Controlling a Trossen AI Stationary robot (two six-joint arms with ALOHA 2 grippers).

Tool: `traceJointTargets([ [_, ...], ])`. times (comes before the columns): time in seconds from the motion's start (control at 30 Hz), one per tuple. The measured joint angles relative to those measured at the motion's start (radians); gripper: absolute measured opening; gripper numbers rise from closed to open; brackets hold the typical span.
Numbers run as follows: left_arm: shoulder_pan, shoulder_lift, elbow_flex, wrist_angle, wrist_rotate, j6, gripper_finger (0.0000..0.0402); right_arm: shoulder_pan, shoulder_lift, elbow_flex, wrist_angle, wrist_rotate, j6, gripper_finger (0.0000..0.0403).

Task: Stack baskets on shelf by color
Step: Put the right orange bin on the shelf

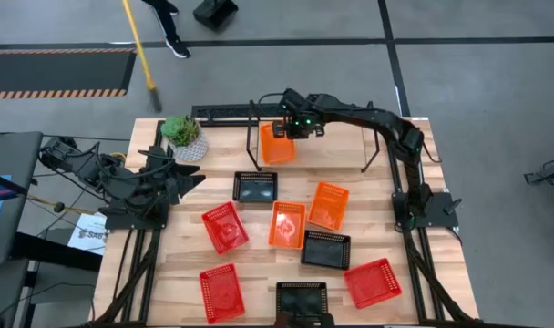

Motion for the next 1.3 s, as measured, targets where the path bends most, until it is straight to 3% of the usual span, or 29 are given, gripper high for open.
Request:
traceJointTargets([
  [0.17,0.000,0.000,0.000,0.002,0.000,0.000,0.0279,-0.009,-0.008,0.000,0.032,-0.001,-0.007,0.0112],
  [0.4,0.000,0.000,0.000,0.002,0.004,0.000,0.0279,-0.039,-0.028,0.036,0.051,-0.022,-0.109,0.0195],
  [0.53,0.000,0.000,0.000,0.001,0.005,0.000,0.0279,-0.044,-0.050,0.113,-0.118,-0.023,-0.219,0.0222],
  [0.67,0.000,0.000,0.000,-0.003,0.005,0.000,0.0279,0.016,-0.054,0.139,-0.286,0.026,-0.347,0.0215],
  [0.9,0.000,0.000,0.000,-0.009,0.003,-0.013,0.0279,0.125,-0.054,0.060,-0.360,0.314,-0.403,0.0178],
  [1.1,0.000,0.000,0.000,-0.009,0.002,-0.026,0.0279,0.114,-0.054,0.014,-0.359,0.323,-0.388,0.0147],
  [1.3,0.000,0.013,0.000,-0.010,0.005,-0.044,0.0279,0.125,-0.053,-0.021,-0.282,0.259,-0.362,0.0127],
])
